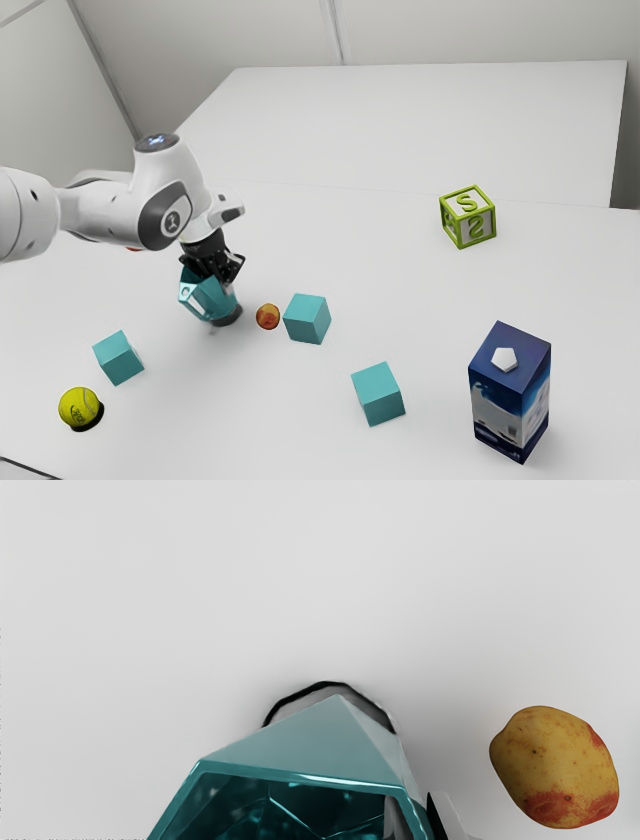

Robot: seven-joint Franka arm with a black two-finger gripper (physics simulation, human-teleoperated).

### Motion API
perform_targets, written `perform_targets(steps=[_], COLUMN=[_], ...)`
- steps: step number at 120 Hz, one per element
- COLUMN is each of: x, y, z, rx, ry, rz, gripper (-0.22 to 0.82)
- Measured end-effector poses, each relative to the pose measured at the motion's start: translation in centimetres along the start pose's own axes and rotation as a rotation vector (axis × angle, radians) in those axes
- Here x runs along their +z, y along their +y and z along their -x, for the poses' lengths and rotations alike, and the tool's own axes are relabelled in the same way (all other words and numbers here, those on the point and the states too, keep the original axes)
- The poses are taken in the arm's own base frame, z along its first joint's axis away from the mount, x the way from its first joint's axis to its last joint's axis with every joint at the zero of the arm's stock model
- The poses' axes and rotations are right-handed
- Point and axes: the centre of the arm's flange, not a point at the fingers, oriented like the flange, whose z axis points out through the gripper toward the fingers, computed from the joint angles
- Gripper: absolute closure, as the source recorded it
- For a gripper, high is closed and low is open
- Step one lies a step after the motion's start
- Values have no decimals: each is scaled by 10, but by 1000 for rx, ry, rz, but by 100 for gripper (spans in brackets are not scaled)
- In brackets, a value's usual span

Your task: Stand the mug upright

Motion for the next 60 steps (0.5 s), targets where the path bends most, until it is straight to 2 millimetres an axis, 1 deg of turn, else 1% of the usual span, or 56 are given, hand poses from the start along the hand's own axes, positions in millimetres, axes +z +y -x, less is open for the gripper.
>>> perform_targets(steps=[22, 48, 54, 60], x=[7, 13, 13, 12], y=[-9, -5, -4, -3], z=[0, -1, -1, -1], rx=[-49, -71, -74, -76], ry=[-10, -20, -19, -19], rz=[-1, 1, 2, 6], gripper=[78, 78, 75, 69])
